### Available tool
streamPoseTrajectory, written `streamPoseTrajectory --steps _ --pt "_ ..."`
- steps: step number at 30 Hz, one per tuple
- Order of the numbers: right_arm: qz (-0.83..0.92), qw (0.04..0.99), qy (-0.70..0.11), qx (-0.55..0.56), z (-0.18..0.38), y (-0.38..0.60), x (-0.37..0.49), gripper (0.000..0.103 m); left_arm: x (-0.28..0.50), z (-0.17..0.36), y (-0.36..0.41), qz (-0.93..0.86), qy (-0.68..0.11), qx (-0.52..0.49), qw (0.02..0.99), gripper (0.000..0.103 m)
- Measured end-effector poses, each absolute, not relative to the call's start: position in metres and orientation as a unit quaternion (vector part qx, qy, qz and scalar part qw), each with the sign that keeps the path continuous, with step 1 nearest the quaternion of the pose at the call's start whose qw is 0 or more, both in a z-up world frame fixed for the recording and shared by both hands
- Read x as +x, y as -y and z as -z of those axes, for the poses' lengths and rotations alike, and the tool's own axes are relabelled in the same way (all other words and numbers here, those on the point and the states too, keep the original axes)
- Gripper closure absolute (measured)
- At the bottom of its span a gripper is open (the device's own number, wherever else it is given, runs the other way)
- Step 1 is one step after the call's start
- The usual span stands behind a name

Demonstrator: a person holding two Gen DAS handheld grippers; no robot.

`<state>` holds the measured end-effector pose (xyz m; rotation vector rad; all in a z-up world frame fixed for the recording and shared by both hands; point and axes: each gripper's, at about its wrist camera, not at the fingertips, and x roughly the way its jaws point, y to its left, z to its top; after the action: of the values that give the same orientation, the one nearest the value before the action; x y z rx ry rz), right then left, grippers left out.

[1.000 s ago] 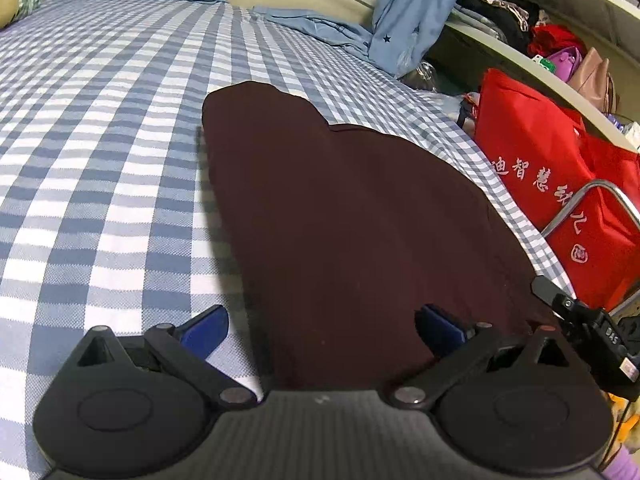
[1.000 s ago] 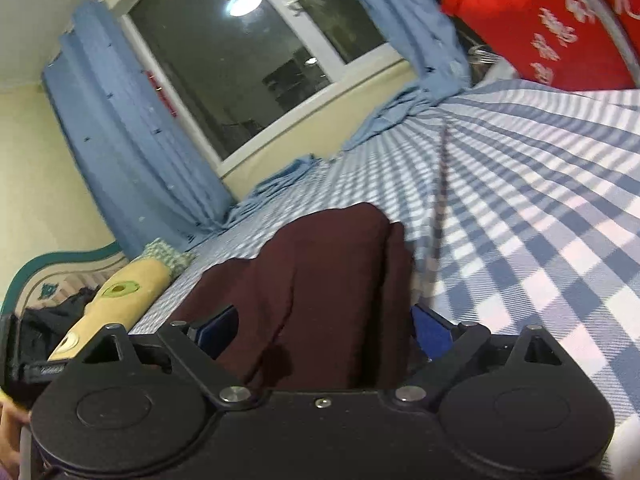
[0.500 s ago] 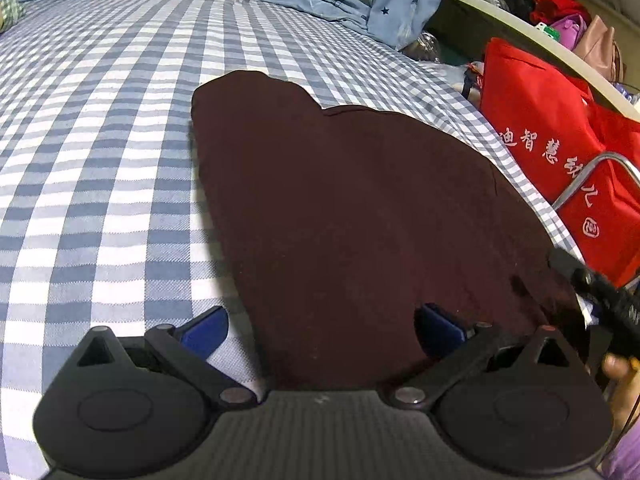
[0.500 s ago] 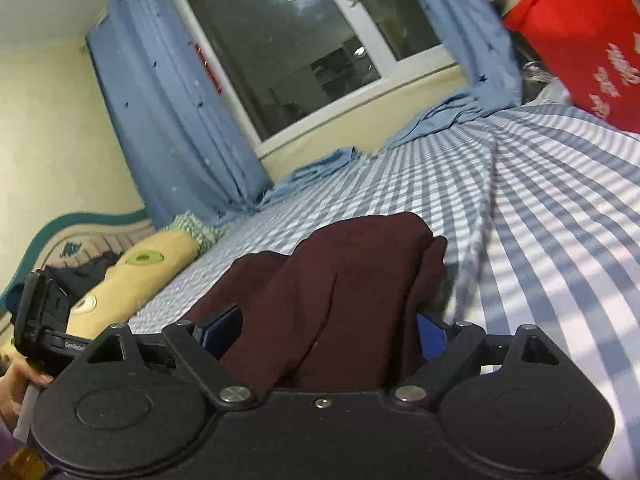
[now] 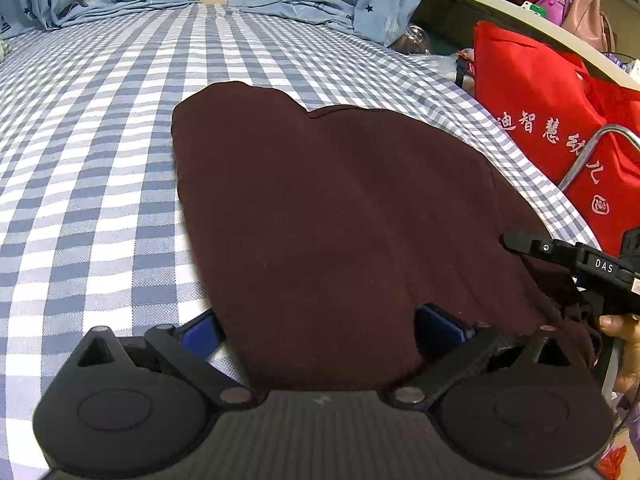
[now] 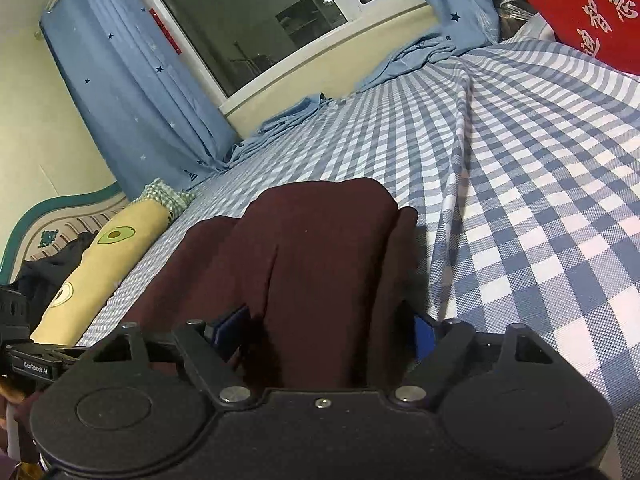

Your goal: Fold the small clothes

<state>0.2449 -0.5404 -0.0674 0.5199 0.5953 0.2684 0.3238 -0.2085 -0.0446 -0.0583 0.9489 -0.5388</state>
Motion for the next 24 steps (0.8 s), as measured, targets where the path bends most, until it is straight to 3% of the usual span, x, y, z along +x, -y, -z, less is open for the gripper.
streamPoseTrajectory --steps 24 --pt "-0.129 0.915 -0.286 0.254 0.0649 0.5385 0.2473 0.018 0.3311 0.0520 0.2125 0.256 -0.461 -0.031 0.849 0.000"
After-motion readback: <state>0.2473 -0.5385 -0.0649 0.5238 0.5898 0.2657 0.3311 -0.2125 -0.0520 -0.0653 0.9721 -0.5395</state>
